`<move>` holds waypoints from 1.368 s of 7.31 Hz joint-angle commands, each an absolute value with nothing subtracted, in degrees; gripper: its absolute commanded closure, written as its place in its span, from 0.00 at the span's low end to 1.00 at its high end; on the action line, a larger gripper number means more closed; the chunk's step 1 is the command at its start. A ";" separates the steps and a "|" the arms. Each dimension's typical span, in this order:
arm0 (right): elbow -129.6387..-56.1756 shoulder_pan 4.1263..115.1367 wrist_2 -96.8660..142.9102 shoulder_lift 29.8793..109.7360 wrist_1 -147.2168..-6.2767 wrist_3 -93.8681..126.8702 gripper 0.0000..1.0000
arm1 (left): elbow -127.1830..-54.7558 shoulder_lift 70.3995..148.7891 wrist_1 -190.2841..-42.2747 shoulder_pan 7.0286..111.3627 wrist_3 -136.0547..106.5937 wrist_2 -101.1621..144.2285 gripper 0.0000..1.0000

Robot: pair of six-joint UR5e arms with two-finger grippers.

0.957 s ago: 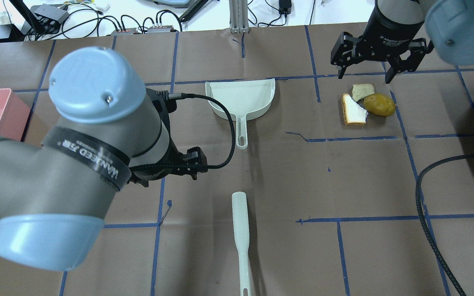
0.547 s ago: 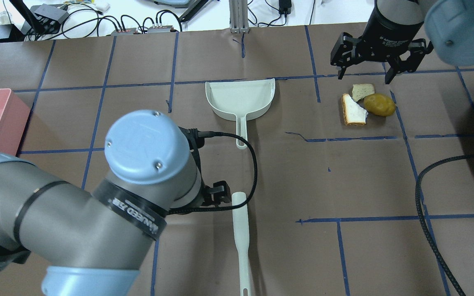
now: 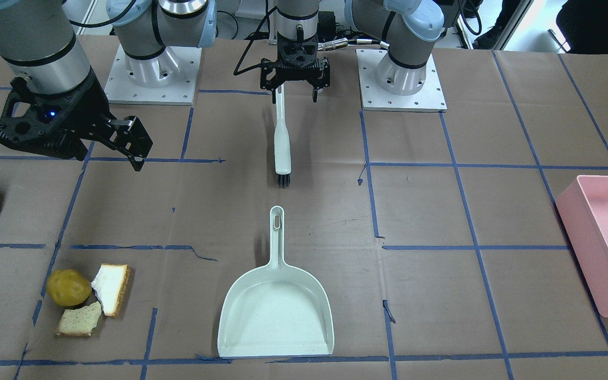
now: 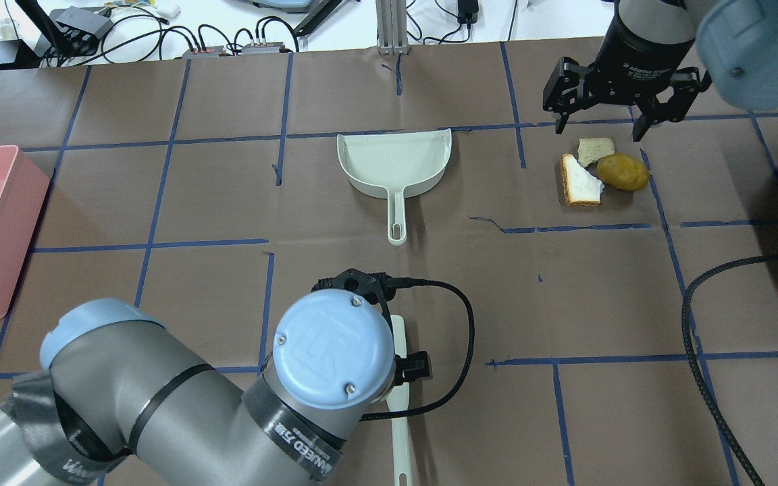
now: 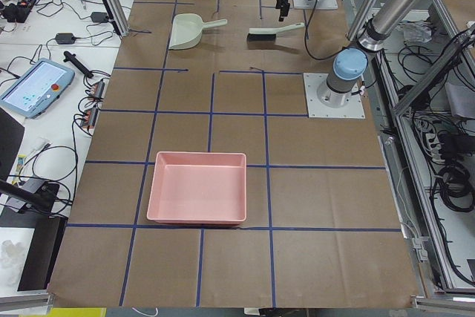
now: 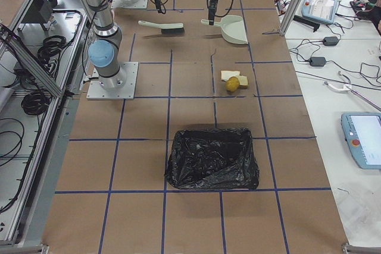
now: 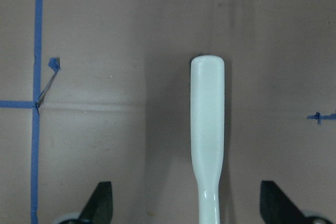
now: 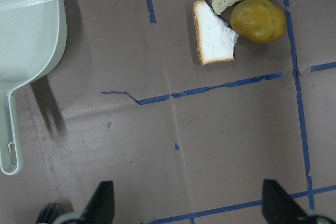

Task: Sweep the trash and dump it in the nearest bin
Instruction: 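Move the left gripper down over the white brush handle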

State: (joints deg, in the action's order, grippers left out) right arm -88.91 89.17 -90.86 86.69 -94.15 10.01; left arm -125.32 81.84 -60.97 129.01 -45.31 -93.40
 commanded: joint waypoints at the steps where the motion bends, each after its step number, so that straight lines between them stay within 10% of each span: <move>1: -89.03 89.12 -90.97 87.36 -91.77 10.02 0.00 | -128.75 83.05 -56.01 131.31 -46.76 -93.52 0.05; 10: -88.68 89.30 -90.35 87.36 -92.72 7.56 0.00 | -134.03 88.59 -43.95 138.78 -47.11 -93.96 0.10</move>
